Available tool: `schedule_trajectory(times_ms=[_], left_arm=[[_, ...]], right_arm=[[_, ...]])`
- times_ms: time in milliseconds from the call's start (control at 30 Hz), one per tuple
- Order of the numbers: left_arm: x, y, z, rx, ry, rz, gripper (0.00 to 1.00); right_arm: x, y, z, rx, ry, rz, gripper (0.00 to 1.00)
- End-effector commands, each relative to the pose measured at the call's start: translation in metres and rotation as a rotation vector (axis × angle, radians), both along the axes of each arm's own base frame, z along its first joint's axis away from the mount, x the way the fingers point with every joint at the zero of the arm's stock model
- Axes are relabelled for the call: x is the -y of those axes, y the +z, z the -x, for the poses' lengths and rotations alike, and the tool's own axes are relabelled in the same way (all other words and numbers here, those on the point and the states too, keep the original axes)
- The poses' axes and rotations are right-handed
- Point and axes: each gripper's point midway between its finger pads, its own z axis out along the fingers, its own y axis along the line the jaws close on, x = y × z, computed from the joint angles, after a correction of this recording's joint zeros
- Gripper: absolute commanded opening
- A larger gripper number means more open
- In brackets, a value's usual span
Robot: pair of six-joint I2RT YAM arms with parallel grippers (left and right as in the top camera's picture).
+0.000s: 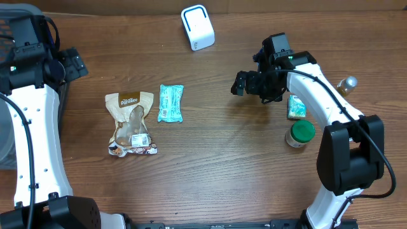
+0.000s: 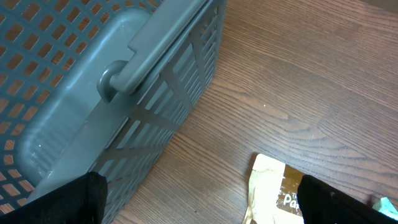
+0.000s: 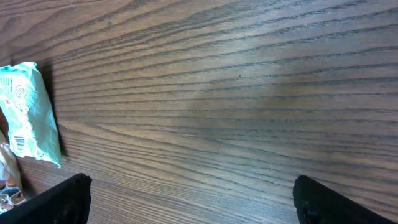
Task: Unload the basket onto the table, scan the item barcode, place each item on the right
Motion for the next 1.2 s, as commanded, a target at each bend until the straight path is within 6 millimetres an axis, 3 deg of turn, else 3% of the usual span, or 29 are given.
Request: schedule_trajectory(times_ms=[0, 300, 400, 433, 567, 633, 800, 900, 1067, 1167], left_arm=[[-0.002, 0.005, -0.001, 0.013, 0.002, -0.004, 1.00], [-0.002, 0.005, -0.001, 0.012, 0.002, -0.004, 1.00], [-0.002, 0.005, -0.001, 0.012, 0.002, -0.004, 1.00], [-0.002, 0.005, -0.001, 0.012, 0.002, -0.004, 1.00], [-0.002, 0.005, -0.001, 0.012, 0.002, -0.004, 1.00], [-0.002, 0.005, -0.001, 0.012, 0.002, -0.004, 1.00], [-0.002, 0.005, -0.001, 0.013, 0.002, -0.004, 1.00], [-0.002, 0.005, -0.001, 0.012, 0.002, -0.004, 0.99], [-0.002, 0.005, -0.001, 0.012, 0.002, -0.004, 1.00], [-0.002, 0.005, -0.001, 0.013, 0.002, -0.004, 1.00]], right_arm=[[0.001, 0.001, 0.000, 0.002, -0.005, -0.007, 1.00], [0.001, 0.002, 0.000, 0.003, -0.005, -0.007, 1.00], [-0.007, 0.010, -0.022, 0.101, -0.001, -0.044, 1.00], [-0.016, 0.017, -0.029, 0.134, 0.015, -0.096, 1.00], [-0.059, 0.042, -0.024, 0.132, 0.093, -0.344, 1.00], [-0.074, 0.046, -0.021, 0.143, 0.119, -0.367, 1.00], [-0.101, 0.031, -0.019, 0.174, 0.057, -0.205, 1.00], [-0.127, 0.028, -0.017, 0.238, 0.058, -0.141, 1.00], [-0.170, 0.023, -0.014, 0.316, 0.054, -0.123, 1.00], [-0.189, 0.009, -0.012, 0.309, 0.051, -0.150, 1.00]])
